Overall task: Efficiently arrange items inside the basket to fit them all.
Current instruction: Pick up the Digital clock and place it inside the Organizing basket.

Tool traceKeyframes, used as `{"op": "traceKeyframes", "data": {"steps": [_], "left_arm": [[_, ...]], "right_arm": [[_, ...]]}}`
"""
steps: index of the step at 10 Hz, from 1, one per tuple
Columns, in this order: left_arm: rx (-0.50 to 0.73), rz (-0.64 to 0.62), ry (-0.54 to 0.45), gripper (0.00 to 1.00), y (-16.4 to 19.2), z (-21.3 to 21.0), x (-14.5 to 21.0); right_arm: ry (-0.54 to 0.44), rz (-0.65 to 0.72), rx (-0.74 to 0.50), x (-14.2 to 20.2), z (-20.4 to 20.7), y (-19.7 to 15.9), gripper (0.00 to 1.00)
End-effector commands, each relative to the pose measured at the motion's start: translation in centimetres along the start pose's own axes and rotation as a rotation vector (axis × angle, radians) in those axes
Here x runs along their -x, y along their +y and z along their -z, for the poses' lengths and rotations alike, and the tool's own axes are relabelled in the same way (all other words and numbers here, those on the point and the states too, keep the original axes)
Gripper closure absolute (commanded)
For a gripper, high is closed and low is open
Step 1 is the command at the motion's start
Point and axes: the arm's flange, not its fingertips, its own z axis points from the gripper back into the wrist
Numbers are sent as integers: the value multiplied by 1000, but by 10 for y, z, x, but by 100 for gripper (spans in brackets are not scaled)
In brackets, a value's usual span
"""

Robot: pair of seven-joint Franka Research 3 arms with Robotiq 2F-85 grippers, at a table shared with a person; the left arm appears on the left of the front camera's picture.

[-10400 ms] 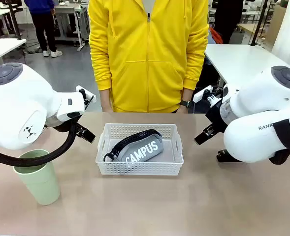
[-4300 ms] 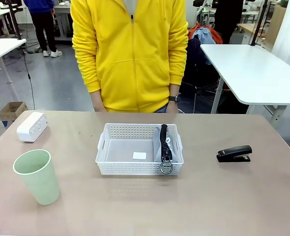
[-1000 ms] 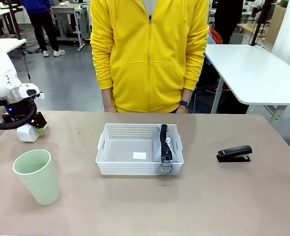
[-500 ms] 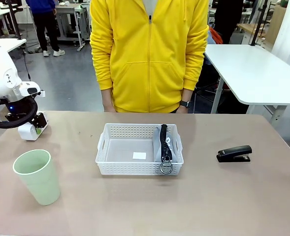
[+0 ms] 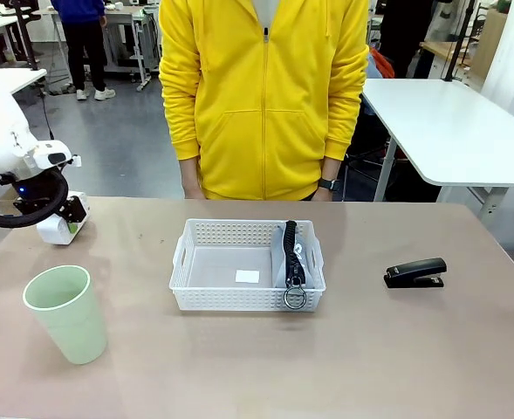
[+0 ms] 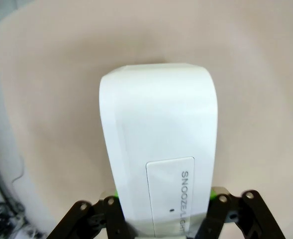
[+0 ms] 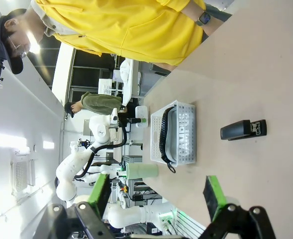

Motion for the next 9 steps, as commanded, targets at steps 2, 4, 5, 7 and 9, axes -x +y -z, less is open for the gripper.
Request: {"op": "traceKeyframes", "data": {"steps": [2,4,5,7,9], "left_arm": [[373,139,2,100,2,-104,64],[551,270,-77,100,14,-152,131],[603,307,-177,100,24,-166,162],[660,412,-313,100,44,-179,214],[631,343,-359,100,47,-178,223]], "right_arm": [[-4,-17,-13,1,0,0,0],[-4,-17,-13,1,0,0,0],[-4,-17,-13,1,0,0,0],[-4,-17,-13,1,0,0,0],[-4,-17,-13,1,0,0,0]]}}
